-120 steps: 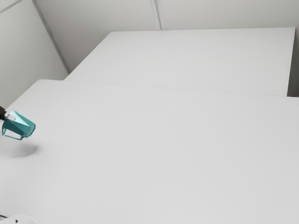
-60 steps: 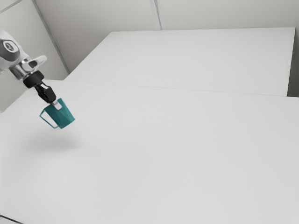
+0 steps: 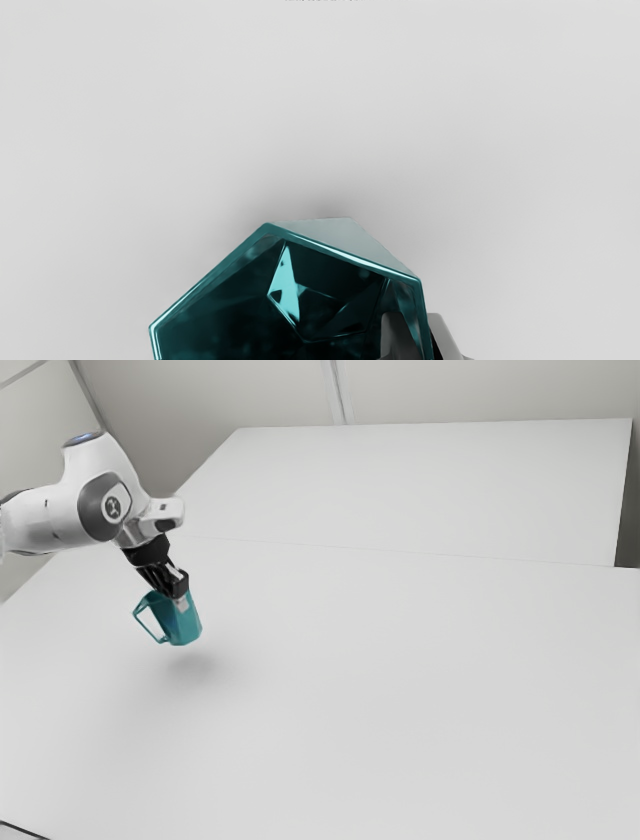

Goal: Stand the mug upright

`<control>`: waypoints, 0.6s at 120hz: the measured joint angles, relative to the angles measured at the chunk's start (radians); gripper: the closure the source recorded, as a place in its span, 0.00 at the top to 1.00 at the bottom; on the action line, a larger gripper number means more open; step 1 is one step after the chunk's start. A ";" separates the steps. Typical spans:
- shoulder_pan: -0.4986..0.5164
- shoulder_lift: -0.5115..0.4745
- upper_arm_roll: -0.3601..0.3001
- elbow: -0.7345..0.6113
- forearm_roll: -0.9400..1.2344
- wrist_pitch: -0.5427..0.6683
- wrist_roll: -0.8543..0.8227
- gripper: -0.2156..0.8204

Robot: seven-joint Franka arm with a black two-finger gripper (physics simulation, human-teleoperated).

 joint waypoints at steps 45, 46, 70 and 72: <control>-0.124 -0.022 -0.003 -0.172 0.042 0.260 -0.260 0.03; -0.126 -0.019 -0.001 -0.172 0.043 0.263 -0.265 0.03; -0.120 0.016 -0.009 -0.171 0.049 0.302 -0.354 0.03; -0.115 0.021 -0.009 -0.170 0.050 0.304 -0.361 0.03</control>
